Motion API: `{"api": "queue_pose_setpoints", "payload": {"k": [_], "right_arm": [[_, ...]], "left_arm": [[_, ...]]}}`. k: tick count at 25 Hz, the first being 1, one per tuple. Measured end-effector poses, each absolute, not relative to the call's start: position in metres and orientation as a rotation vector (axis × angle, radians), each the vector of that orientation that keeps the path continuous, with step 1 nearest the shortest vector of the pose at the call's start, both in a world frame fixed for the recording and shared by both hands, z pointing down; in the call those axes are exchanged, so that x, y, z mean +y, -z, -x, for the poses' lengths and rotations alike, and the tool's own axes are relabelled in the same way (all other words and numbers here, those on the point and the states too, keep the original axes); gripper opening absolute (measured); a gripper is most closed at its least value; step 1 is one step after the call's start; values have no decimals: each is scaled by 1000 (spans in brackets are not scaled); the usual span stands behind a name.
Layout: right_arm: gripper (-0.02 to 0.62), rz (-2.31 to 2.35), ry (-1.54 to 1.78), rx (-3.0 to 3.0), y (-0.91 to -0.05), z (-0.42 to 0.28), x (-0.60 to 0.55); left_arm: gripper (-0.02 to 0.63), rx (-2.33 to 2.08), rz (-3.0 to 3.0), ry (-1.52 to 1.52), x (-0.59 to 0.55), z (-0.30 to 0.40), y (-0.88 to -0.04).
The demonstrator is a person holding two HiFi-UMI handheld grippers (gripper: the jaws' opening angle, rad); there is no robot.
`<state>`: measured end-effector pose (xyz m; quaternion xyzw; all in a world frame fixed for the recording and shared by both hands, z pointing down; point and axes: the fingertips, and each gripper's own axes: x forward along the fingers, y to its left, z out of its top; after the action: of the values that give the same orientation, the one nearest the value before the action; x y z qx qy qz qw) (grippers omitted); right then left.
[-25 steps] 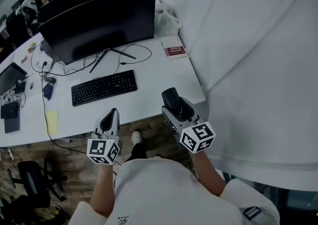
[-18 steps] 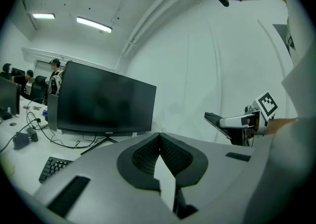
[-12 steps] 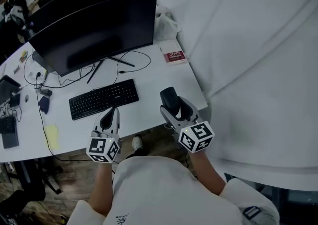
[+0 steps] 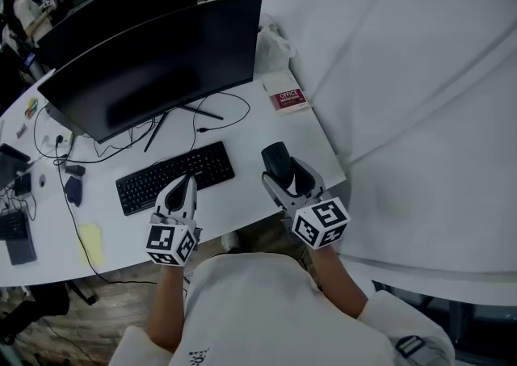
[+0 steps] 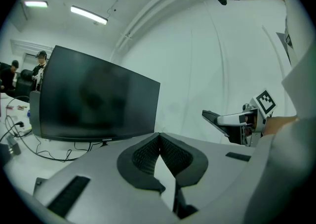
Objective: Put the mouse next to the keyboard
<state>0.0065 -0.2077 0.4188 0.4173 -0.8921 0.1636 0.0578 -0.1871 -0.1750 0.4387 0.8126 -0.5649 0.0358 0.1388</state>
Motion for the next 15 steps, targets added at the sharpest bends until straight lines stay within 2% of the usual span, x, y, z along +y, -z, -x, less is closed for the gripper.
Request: {"api": "queue_pose_setpoints", "payload": {"k": [15], "right_arm": [[311,-1357,-493,-2641,-423,9,-220]], "left_arm": [[6,-1561,-2380,-91,-198,214,-447]]}}
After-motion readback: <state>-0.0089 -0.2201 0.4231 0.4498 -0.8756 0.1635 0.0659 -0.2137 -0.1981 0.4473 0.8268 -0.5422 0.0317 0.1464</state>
